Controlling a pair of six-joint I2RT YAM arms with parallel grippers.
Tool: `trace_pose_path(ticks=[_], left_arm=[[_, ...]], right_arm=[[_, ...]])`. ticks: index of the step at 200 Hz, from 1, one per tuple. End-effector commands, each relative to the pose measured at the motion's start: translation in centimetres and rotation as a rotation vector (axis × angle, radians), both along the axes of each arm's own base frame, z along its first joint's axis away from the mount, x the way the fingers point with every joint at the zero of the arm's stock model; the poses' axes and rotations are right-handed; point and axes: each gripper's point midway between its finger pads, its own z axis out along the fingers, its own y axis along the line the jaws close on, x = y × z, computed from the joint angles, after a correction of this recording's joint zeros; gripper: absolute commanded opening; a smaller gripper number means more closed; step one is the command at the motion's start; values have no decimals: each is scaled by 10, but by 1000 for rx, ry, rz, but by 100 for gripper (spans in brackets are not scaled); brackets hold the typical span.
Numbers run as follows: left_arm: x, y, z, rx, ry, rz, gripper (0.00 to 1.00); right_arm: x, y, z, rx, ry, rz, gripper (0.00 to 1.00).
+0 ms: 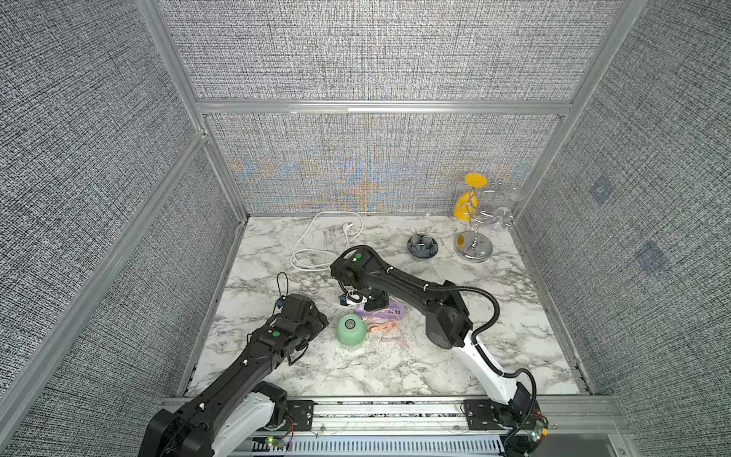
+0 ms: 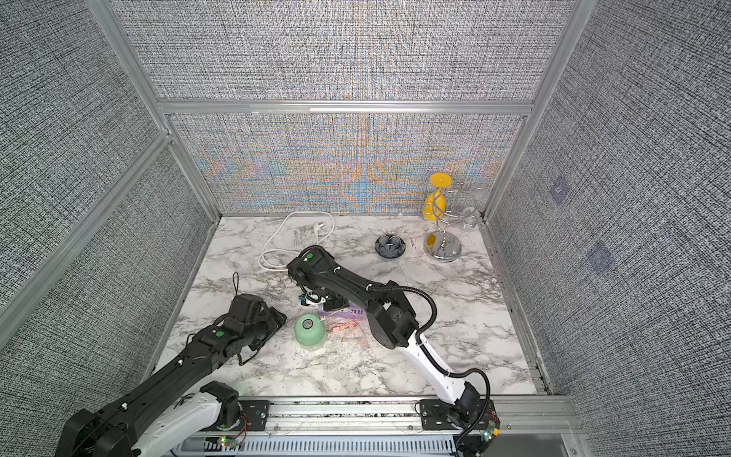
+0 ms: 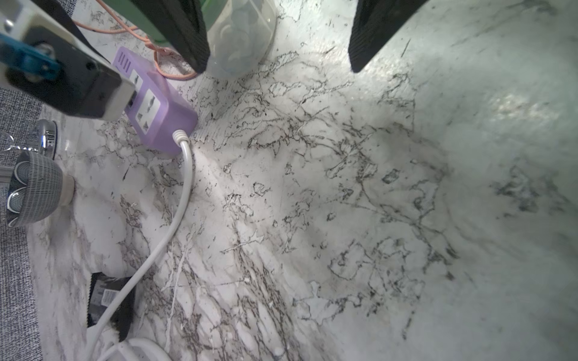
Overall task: Charge the cordless meat grinders
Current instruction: Insert the plug into the socket.
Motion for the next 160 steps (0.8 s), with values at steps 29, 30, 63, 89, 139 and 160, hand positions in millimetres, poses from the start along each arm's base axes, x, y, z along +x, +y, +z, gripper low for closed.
trace_pose_path(ticks=[29,30,63,89,139,160], left_arm=[[-1,3,2,-2,-20,15,72],[-1,3,2,-2,-21,15,72],[0,1,4,-4,-24,5,72],[2,0,7,-4,-30,-2,72],[5,-3,10,-4,-28,-14,72],[6,-2,13,2,-33,-14,72]], right_arm=[[-19,44,-26,243,197,-50,1],[-19,44,-25,247,195,-51,2],[-9,54,-3,343,151,-60,19],[-5,57,11,401,130,-63,29],[0,62,38,496,91,-62,99],[8,62,49,526,52,-74,99]])
